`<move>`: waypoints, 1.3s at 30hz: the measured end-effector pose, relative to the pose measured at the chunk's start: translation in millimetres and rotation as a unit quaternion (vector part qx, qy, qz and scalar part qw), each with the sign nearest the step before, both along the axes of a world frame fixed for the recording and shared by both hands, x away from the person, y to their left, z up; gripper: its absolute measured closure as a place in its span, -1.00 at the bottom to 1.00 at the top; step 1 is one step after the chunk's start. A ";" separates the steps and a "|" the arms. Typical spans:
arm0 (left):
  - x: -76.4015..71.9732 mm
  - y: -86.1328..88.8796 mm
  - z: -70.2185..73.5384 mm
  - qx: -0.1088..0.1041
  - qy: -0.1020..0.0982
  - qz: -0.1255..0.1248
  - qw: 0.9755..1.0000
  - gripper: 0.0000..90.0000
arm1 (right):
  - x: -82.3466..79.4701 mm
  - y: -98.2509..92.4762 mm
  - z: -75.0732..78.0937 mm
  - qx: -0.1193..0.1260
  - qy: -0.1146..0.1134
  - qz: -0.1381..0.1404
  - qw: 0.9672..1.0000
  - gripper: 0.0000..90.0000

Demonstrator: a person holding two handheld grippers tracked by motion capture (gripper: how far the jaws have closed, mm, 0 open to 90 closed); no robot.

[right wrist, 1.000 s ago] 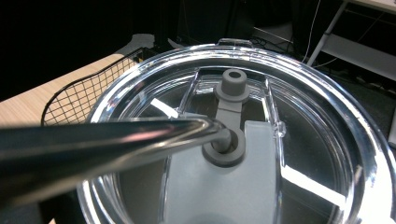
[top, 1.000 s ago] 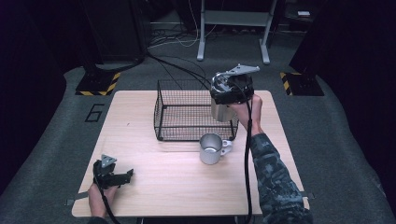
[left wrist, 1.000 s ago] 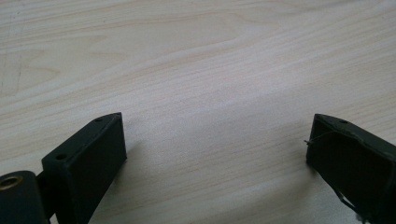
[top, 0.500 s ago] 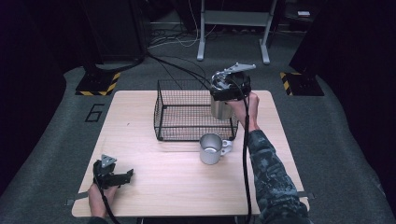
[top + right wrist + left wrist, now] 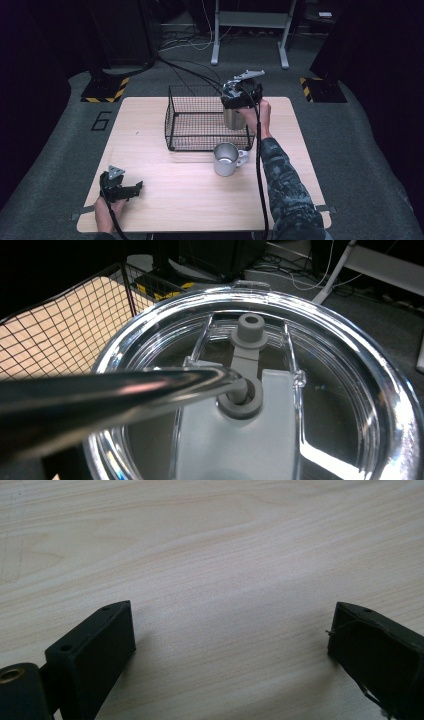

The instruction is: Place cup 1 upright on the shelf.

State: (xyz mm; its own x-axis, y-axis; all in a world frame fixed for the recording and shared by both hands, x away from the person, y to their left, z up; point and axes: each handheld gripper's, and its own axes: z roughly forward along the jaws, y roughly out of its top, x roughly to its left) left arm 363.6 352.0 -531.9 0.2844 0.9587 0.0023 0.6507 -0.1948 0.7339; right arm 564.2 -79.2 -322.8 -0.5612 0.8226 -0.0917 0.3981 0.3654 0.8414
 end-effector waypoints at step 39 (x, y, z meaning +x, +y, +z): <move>-0.2 0.0 0.3 -0.003 0.003 -0.001 1.000 -0.89 | 34.2 14.6 -57.2 -0.014 0.069 -0.024 0.997 -0.93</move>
